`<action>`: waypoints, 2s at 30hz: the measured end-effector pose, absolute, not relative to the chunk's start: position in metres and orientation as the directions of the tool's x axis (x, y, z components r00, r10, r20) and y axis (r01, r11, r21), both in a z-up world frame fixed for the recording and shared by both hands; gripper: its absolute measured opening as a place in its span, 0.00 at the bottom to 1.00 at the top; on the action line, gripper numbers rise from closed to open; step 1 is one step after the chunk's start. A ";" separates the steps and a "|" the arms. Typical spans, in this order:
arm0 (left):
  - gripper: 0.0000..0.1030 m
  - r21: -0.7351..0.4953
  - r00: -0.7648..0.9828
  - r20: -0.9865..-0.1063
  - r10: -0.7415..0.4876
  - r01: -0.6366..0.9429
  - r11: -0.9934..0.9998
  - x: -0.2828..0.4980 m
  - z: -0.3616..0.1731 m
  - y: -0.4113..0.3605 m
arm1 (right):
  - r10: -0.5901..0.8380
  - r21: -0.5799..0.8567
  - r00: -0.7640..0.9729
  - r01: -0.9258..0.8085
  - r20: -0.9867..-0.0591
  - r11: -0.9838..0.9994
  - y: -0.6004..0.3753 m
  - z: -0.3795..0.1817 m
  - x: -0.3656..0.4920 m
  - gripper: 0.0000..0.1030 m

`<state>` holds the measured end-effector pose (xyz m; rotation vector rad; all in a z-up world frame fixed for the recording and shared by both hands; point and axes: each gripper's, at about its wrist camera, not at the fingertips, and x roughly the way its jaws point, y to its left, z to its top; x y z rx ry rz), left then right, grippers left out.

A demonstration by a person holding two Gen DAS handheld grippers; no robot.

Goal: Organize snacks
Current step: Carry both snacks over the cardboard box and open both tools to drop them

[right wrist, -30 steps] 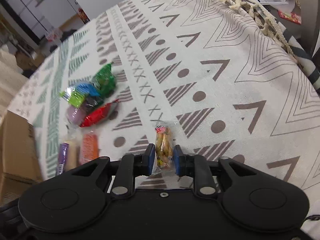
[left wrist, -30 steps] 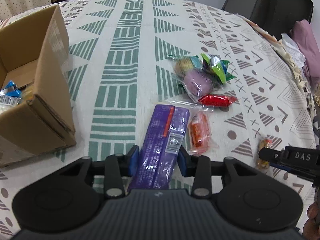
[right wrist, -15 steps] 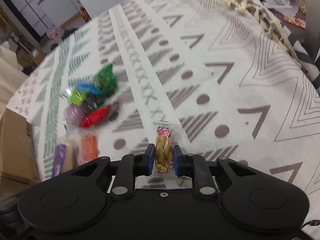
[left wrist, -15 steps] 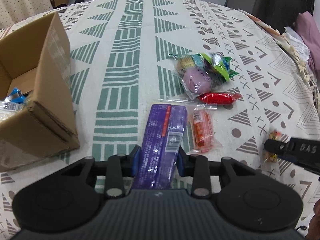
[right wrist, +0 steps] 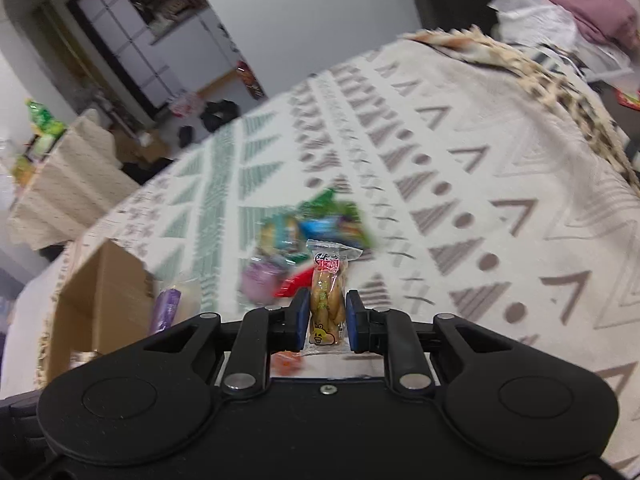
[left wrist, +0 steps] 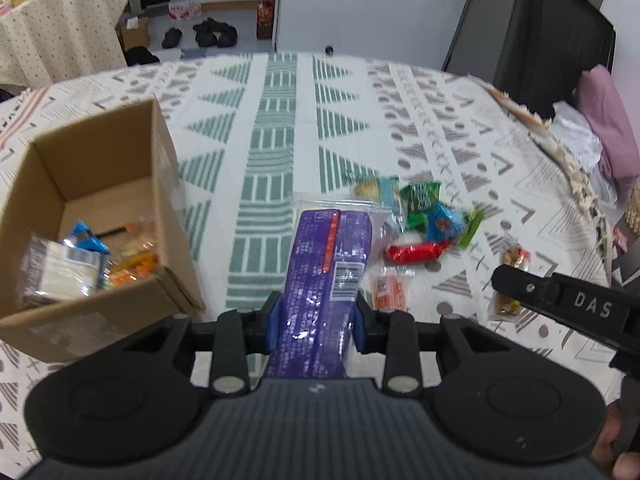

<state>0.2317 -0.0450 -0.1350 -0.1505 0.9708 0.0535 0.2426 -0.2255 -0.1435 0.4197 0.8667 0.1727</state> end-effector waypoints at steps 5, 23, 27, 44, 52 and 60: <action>0.33 -0.104 0.602 -0.799 0.001 -0.139 0.985 0.224 -0.112 -0.033 | 0.380 0.473 0.688 -0.061 -0.618 0.879 -0.215 -0.126 0.235 0.19; 0.33 -0.120 0.677 -0.728 0.108 -0.281 0.952 0.194 -0.058 0.036 | 0.556 0.543 0.703 -0.282 -0.444 0.790 -0.165 -0.097 0.218 0.19; 0.33 -0.124 0.678 -0.723 0.131 -0.314 0.941 0.188 -0.055 0.055 | 0.575 0.536 0.684 -0.310 -0.448 0.785 -0.150 -0.099 0.218 0.19; 0.33 -0.158 0.643 -0.749 0.160 -0.407 0.900 0.201 -0.072 0.126 | 0.641 0.528 0.626 -0.396 -0.443 0.751 -0.078 -0.103 0.222 0.19; 0.33 -0.155 0.624 -0.765 0.158 -0.417 0.896 0.224 -0.090 0.146 | 0.662 0.544 0.610 -0.407 -0.436 0.734 -0.057 -0.109 0.233 0.19; 0.36 -0.158 0.610 -0.776 0.160 -0.435 0.887 0.234 -0.104 0.161 | 0.665 0.539 0.597 -0.413 -0.449 0.735 -0.037 -0.117 0.247 0.19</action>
